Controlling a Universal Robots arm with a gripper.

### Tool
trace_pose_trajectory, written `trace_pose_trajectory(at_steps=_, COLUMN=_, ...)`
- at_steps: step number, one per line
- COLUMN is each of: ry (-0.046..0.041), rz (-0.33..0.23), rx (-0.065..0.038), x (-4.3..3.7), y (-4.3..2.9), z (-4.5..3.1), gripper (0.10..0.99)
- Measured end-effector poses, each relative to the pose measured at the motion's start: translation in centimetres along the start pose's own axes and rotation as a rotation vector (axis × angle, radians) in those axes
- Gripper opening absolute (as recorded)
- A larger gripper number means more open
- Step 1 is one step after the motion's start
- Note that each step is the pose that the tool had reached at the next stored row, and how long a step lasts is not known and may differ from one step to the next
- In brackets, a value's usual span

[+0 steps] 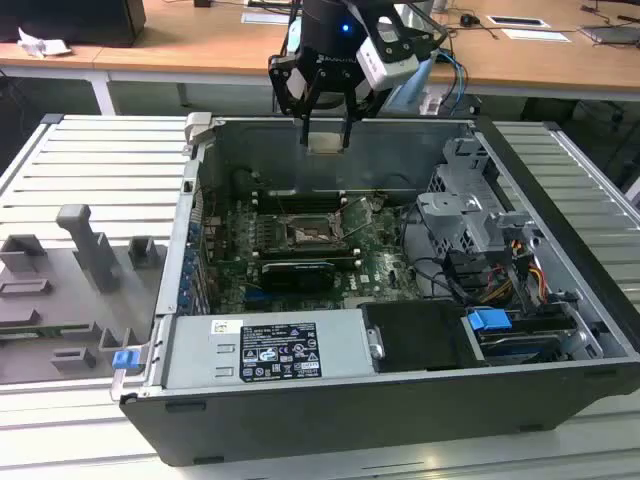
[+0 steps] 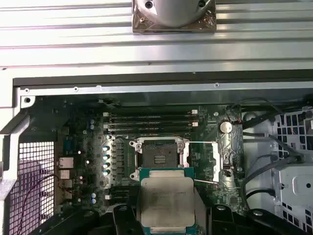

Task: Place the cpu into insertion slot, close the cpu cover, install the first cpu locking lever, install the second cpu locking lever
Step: 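Place the cpu into insertion slot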

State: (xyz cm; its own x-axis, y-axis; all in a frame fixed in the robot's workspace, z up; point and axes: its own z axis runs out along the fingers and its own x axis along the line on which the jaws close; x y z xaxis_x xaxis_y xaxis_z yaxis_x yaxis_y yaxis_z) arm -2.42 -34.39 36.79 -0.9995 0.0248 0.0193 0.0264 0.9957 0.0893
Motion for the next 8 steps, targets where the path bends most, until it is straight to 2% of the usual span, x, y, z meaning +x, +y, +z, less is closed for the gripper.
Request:
trace_pose_trajectory(at_steps=3, ry=-0.0027, rz=0.03, rx=0.0, x=0.02, y=0.0, z=0.01, gripper=0.529)
trace_pose_trajectory(at_steps=8, ry=-0.003, rz=0.034, rx=-0.001, x=0.01, y=-0.02, z=0.22, gripper=0.529)
